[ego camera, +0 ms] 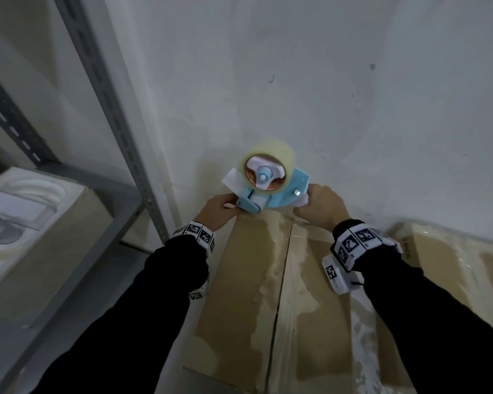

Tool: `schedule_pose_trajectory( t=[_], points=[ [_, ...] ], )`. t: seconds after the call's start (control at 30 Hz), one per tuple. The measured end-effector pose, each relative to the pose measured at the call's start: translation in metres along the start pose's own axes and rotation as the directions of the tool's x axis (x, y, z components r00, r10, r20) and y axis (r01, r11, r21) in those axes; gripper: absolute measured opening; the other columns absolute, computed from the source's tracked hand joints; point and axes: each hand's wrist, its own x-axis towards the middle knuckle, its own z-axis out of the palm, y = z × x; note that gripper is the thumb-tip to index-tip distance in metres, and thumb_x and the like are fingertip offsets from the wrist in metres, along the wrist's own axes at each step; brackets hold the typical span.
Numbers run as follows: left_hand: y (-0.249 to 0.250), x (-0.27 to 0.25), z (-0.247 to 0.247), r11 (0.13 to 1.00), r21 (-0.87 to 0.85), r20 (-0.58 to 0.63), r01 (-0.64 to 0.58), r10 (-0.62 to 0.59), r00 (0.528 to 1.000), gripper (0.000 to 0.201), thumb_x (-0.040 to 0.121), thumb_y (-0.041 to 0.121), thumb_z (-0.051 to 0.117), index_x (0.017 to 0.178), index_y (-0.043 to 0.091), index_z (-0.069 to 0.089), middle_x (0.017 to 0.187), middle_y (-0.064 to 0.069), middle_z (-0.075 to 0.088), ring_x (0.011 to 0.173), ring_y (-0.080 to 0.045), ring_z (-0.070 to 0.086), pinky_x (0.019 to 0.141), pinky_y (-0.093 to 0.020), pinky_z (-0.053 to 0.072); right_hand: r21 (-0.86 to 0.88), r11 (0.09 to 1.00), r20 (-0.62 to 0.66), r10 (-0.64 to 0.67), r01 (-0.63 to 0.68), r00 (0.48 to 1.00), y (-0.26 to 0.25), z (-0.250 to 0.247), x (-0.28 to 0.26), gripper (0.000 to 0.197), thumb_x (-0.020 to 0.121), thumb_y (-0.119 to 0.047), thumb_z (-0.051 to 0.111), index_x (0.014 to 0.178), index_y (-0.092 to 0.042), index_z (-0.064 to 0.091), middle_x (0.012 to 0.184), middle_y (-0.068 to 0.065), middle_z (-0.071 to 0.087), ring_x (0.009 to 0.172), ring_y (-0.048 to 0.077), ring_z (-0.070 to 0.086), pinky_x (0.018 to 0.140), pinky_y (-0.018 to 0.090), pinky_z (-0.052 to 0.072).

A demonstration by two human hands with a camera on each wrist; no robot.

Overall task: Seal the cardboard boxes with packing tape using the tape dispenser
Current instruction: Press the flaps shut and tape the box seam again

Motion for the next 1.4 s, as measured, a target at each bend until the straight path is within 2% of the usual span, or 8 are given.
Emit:
schedule_pose_trajectory(
  t=[0.33, 0.5, 0.87, 1.0, 1.07, 1.17, 1.3, 1.4],
  points=[
    [0.0, 0.003, 0.003, 0.996, 0.066, -0.016, -0.06, 0.061, 0.998, 0.012, 0.084, 0.008, 0.064, 0.093, 0.016, 0.066, 0.093, -0.001, 0.065, 0.084, -0.009, 0.059, 0.083, -0.027, 0.047, -0.032, 0.997, 0.067, -0.074, 0.076, 0.995, 0.022, -0.005, -0.002, 0.009, 0.078, -0.02, 0.058, 0.077, -0.014, 0.051, 0.077, 0.004, 0.058, 0.071, 0.024, 0.056, 0.062, 0.027, 0.039],
    [0.001, 0.002, 0.005, 0.99, 0.081, -0.026, -0.118, 0.121, 0.992, 0.011, 0.086, 0.013, 0.065, 0.093, 0.021, 0.067, 0.09, 0.002, 0.067, 0.074, 0.014, 0.058, 0.083, -0.025, 0.05, 0.001, 0.998, 0.083, -0.063, 0.063, 0.995, 0.035, -0.006, -0.005, 0.016, 0.077, -0.019, 0.06, 0.07, -0.018, 0.046, 0.075, 0.004, 0.055, 0.073, 0.026, 0.055, 0.063, 0.028, 0.039],
    [0.015, -0.002, 0.011, 0.947, 0.287, -0.023, -0.146, 0.159, 0.987, 0.032, 0.087, 0.017, 0.064, 0.116, 0.004, 0.061, 0.119, -0.013, 0.054, 0.105, -0.024, 0.057, 0.091, -0.031, 0.047, 0.019, 0.998, 0.107, -0.058, 0.056, 0.993, 0.039, -0.014, -0.016, 0.016, 0.079, -0.025, 0.068, 0.084, -0.013, 0.058, 0.084, 0.007, 0.06, 0.077, 0.023, 0.056, 0.068, 0.029, 0.042],
    [0.023, -0.006, 0.013, 0.882, 0.412, -0.002, -0.227, 0.251, 0.968, 0.028, 0.086, 0.008, 0.062, 0.113, -0.001, 0.063, 0.124, -0.018, 0.055, 0.109, -0.029, 0.056, 0.09, -0.022, 0.039, 0.405, 0.913, 0.212, -0.036, -0.054, 0.977, 0.033, -0.027, -0.024, 0.022, 0.076, -0.016, 0.074, 0.061, -0.011, 0.059, 0.052, 0.005, 0.06, 0.046, 0.018, 0.053, 0.057, 0.027, 0.044],
    [0.024, -0.01, 0.016, 0.871, 0.423, 0.025, -0.249, 0.264, 0.964, 0.029, 0.089, 0.002, 0.055, 0.117, -0.001, 0.062, 0.128, -0.018, 0.057, 0.117, -0.031, 0.054, 0.092, -0.015, 0.033, 0.507, 0.853, 0.28, -0.029, -0.122, 0.959, 0.028, -0.03, -0.028, 0.01, 0.078, -0.006, 0.071, 0.071, -0.006, 0.063, 0.057, 0.011, 0.062, 0.05, 0.023, 0.056, 0.057, 0.03, 0.047],
    [0.023, -0.011, 0.021, 0.894, 0.401, 0.055, -0.201, 0.195, 0.979, 0.038, 0.093, 0.001, 0.045, 0.131, 0.001, 0.05, 0.14, -0.017, 0.047, 0.129, -0.03, 0.045, 0.102, -0.02, 0.029, 0.473, 0.875, 0.298, -0.047, -0.105, 0.953, 0.019, -0.03, -0.031, 0.009, 0.079, -0.004, 0.067, 0.085, 0.002, 0.065, 0.059, 0.013, 0.061, 0.045, 0.021, 0.049, 0.049, 0.029, 0.042],
    [0.024, -0.01, 0.022, 0.952, 0.292, 0.135, -0.088, 0.05, 0.99, 0.042, 0.098, 0.01, 0.037, 0.14, 0.009, 0.037, 0.145, -0.009, 0.041, 0.134, -0.022, 0.038, 0.107, -0.027, 0.027, 0.422, 0.903, 0.255, -0.038, -0.076, 0.966, 0.017, -0.029, -0.029, 0.016, 0.077, -0.01, 0.067, 0.072, 0.004, 0.061, 0.047, 0.009, 0.051, 0.034, 0.017, 0.039, 0.051, 0.031, 0.038],
    [0.018, -0.006, 0.023, 0.935, 0.333, 0.206, -0.118, 0.05, 0.977, 0.043, 0.099, 0.013, 0.038, 0.141, 0.007, 0.034, 0.147, -0.011, 0.037, 0.136, -0.024, 0.036, 0.11, -0.03, 0.025, 0.456, 0.883, 0.252, -0.01, -0.11, 0.968, 0.019, -0.027, -0.026, 0.029, 0.076, -0.012, 0.068, 0.088, 0.013, 0.062, 0.047, 0.009, 0.048, 0.038, 0.021, 0.038, 0.043, 0.025, 0.034]
  ],
)
